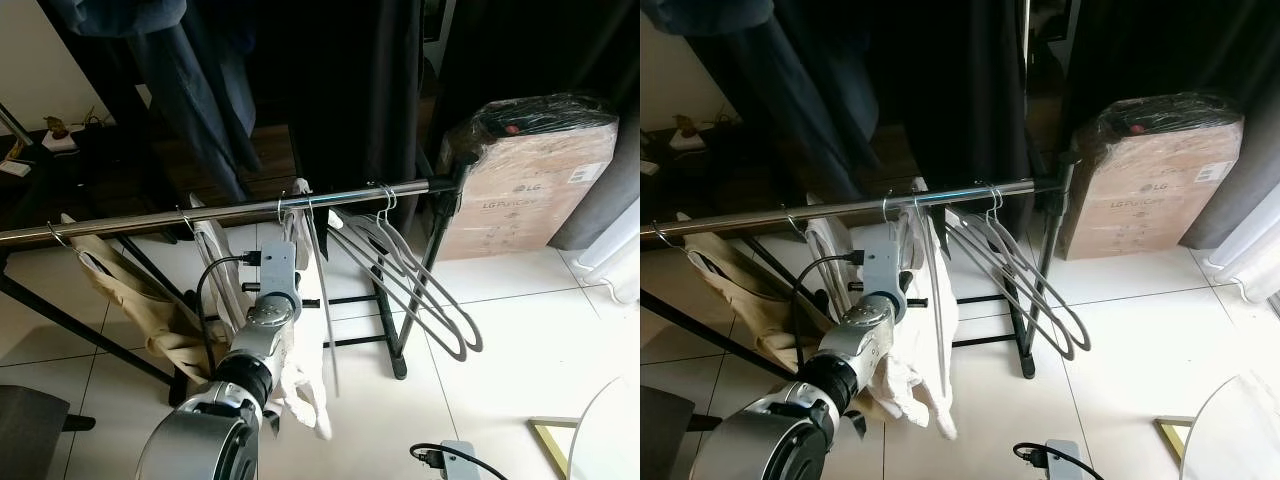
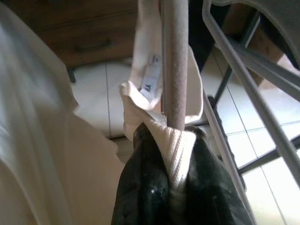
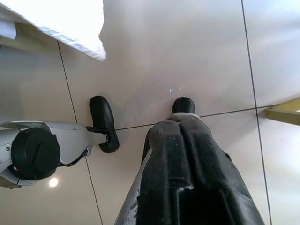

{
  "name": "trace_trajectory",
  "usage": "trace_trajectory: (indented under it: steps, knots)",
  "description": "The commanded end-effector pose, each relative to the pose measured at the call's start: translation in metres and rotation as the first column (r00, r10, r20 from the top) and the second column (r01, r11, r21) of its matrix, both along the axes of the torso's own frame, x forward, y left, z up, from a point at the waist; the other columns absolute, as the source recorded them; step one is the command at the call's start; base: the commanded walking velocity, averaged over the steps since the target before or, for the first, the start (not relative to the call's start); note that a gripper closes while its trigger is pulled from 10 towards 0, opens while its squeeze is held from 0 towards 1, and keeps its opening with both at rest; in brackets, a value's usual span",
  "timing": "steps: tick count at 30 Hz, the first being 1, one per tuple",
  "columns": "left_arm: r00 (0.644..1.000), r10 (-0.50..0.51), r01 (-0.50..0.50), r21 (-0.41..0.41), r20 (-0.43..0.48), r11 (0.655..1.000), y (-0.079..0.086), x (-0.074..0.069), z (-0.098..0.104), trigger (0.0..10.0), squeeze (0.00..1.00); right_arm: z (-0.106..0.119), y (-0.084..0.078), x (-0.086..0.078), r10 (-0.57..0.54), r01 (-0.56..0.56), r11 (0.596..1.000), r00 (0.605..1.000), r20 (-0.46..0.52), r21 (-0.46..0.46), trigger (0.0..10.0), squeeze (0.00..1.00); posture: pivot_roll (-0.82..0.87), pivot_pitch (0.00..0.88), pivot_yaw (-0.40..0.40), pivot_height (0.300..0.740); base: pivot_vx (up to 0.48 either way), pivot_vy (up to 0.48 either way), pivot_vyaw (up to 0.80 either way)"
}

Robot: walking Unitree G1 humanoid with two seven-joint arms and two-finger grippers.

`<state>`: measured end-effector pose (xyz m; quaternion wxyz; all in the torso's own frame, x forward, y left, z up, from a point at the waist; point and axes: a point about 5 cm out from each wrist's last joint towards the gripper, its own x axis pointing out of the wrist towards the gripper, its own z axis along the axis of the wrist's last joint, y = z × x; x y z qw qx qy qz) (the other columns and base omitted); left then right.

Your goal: Hang hanger

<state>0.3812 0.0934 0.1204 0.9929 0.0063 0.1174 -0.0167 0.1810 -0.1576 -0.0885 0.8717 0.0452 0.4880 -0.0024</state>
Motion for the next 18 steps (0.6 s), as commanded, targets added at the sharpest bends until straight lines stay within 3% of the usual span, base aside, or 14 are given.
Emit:
trace_trajectory:
  steps: [1, 7, 11, 12, 13, 14, 15, 16, 18]
  knots:
    - [0.994, -0.008, 0.004, 0.034, 0.105, 0.999, 0.009, 0.001, 0.014, 0.0, 0.0, -0.012, 0.002, -0.027, -0.012, 0.013, 1.0, 0.994, -0.113, 0.016, 10.0, 0.0, -0.06, 0.149, 0.076, 0.74, 0.0, 0.0, 0.0]
    - [0.985, 0.016, -0.026, 0.057, 0.17, 0.998, 0.024, -0.019, 0.015, 0.0, 0.0, -0.01, -0.001, -0.022, -0.008, 0.009, 1.0, 0.995, -0.101, 0.007, 10.0, 0.0, -0.05, 0.118, 0.067, 0.74, 0.0, 0.0, 0.0]
    - [0.985, 0.016, -0.027, 0.062, 0.174, 0.998, 0.025, -0.031, 0.014, 0.0, 0.0, -0.009, -0.003, -0.019, -0.006, 0.006, 1.0, 0.995, -0.098, 0.001, 10.0, 0.0, -0.04, 0.094, 0.059, 0.74, 0.0, 0.0, 0.0]
    - [0.985, 0.017, -0.028, 0.061, 0.172, 0.998, 0.026, -0.034, 0.014, 3.6, 0.0, -0.009, -0.003, -0.019, -0.006, 0.006, 1.0, 0.995, -0.097, 0.001, 10.0, 0.0, -0.04, 0.094, 0.059, 0.74, 0.0, 0.0, 0.0]
    - [0.987, 0.013, -0.022, 0.053, 0.163, 0.998, 0.026, -0.041, 0.011, 6.1, 0.0, -0.009, -0.004, -0.018, -0.005, 0.005, 1.0, 0.995, -0.096, -0.001, 10.0, 0.0, -0.04, 0.078, 0.05, 0.74, 0.0, 0.0, 0.0]
    - [0.989, -0.005, 0.001, 0.029, 0.15, 1.0, 0.027, -0.055, 0.006, 10.0, 0.0, -0.008, -0.005, -0.017, -0.006, 0.006, 1.0, 0.996, -0.094, -0.004, 10.0, 0.0, -0.03, 0.069, 0.046, 0.74, 0.0, 0.0, 0.0]
    - [0.989, -0.005, 0.001, 0.029, 0.15, 1.0, 0.027, -0.055, 0.006, 10.0, 0.0, -0.008, -0.005, -0.017, -0.006, 0.006, 1.0, 0.996, -0.094, -0.004, 10.0, 0.0, -0.03, 0.069, 0.046, 0.74, 0.0, 0.0, 0.0]
    - [0.987, 0.002, -0.003, 0.004, 0.161, 1.0, 0.031, -0.068, 0.003, 10.0, 0.0, -0.008, -0.006, -0.017, -0.006, 0.005, 1.0, 0.996, -0.092, -0.007, 10.0, 0.0, -0.03, 0.057, 0.042, 0.74, 0.0, 0.0, 0.0]
    - [0.985, 0.015, -0.017, 0.007, 0.169, 1.0, 0.035, -0.079, 0.002, 10.0, 0.0, -0.008, -0.007, -0.016, -0.005, 0.004, 1.0, 0.996, -0.092, -0.01, 10.0, 0.0, -0.03, 0.05, 0.038, 0.74, 0.0, 0.0, 0.0]
